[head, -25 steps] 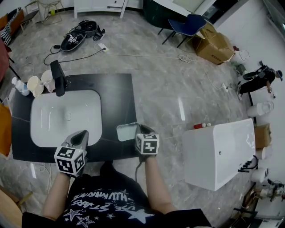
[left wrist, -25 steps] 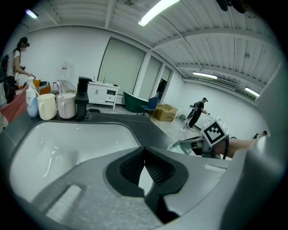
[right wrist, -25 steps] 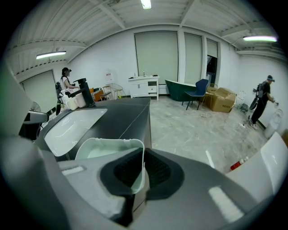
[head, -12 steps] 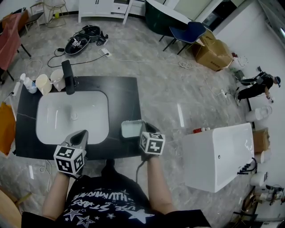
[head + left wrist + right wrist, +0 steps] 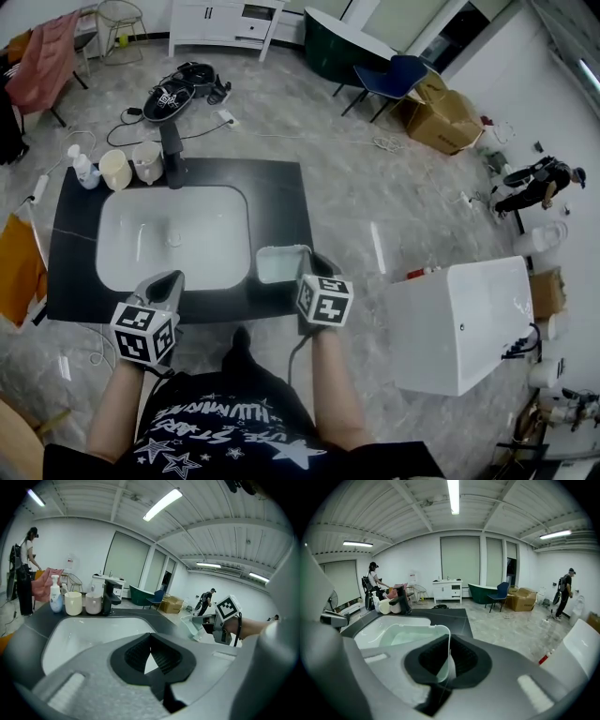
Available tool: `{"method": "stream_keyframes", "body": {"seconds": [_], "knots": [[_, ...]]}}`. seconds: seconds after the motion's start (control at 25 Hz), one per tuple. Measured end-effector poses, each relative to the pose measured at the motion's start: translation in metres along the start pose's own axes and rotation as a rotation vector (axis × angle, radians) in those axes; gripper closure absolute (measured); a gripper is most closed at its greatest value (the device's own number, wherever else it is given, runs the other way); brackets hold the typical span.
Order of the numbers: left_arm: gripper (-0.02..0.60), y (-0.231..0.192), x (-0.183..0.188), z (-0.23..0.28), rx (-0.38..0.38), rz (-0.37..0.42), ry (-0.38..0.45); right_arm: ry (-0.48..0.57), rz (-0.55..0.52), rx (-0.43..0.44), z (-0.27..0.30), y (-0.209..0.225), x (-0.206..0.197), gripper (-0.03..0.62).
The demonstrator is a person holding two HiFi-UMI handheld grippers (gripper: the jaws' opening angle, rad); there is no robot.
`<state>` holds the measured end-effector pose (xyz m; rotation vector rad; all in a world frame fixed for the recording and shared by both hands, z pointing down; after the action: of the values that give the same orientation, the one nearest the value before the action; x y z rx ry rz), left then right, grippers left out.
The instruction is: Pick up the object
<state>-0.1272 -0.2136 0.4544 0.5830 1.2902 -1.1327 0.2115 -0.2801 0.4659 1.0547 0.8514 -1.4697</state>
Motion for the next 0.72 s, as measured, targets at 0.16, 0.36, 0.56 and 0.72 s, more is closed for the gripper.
{"method": "stream_keyframes", "body": {"seconds": [0.16, 0.36, 0.56, 0.72], "knots": [[0.574, -0.010, -0.003, -0.028, -0.007, 0.003, 0.011, 0.027, -0.001, -0.002, -0.021, -0.024, -0.001, 0.582], [0.574, -0.022, -0.005, -0.067, 0.000, 0.000, 0.034, 0.047, -0.012, -0.004, -0.053, -0.052, -0.005, 0.582], [0.574, -0.032, -0.011, -0.108, 0.000, -0.006, 0.041, 0.064, -0.011, -0.009, -0.084, -0.087, -0.010, 0.582], [0.574, -0.036, -0.016, -0.137, -0.009, -0.006, 0.044, 0.064, -0.015, -0.004, -0.108, -0.116, -0.019, 0.582]]}}
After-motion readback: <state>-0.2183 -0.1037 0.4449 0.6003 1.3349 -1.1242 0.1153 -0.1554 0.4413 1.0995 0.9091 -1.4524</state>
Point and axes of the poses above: the fingertips, and each gripper's own axes: z forward along the fingers, y to its right, x out of its top, the point moved 9 cm from there along -z, backward along the fingers, and after that the axes turned 15 degrees about y, right-handed, at the moved point
